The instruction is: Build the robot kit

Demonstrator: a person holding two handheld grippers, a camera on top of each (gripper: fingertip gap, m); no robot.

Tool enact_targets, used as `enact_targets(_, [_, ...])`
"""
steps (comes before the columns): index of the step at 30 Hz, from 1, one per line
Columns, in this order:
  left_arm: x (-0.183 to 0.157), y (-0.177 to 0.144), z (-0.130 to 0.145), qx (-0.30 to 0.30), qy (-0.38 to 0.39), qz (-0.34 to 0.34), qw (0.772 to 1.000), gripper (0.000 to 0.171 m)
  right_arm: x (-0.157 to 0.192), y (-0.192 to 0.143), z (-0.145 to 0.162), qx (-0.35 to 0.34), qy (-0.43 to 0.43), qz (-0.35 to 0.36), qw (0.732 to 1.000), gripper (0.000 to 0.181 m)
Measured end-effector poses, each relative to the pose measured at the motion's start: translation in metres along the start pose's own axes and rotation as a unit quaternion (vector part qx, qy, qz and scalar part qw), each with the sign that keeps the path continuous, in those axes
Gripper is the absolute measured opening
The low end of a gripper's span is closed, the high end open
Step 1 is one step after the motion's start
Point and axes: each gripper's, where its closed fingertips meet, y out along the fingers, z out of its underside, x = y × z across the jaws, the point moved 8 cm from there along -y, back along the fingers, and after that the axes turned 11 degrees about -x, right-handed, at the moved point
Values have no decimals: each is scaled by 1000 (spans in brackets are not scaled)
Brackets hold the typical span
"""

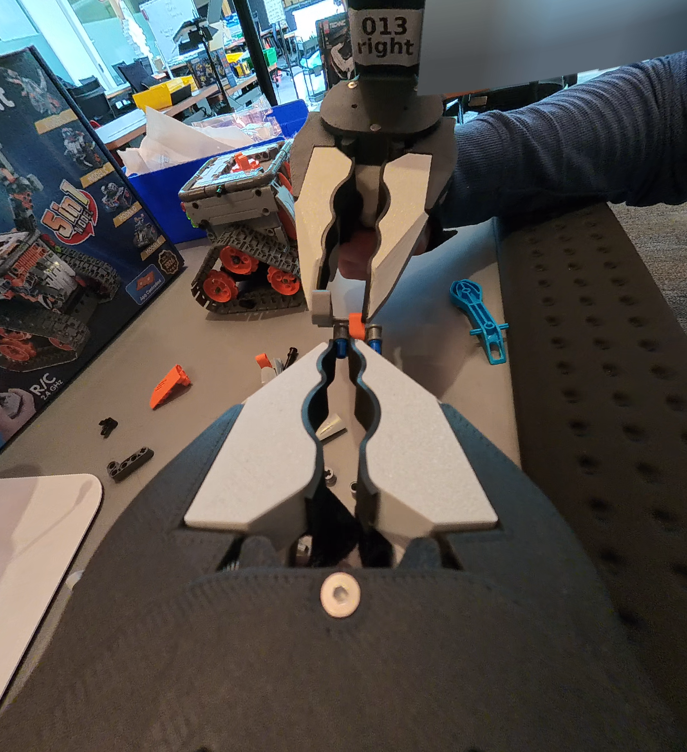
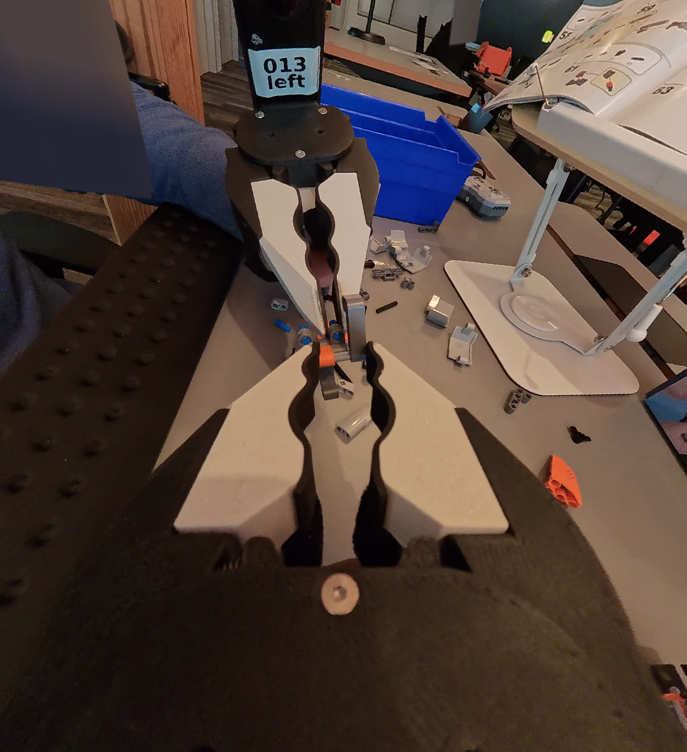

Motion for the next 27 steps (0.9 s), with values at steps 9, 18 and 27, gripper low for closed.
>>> enact_targets(9, [0, 0, 0, -2, -7, 5, 1000, 5, -2, 0, -1, -4, -2, 18, 1000, 5])
enact_targets(18, [3, -2, -2, -14, -12, -3, 1000, 4, -4, -4, -6, -11, 5, 19, 1000, 26])
enact_targets(27, [2, -1, -3, -22, -21, 5, 1000, 4, 2, 0, -2, -2, -3, 5, 1000, 23])
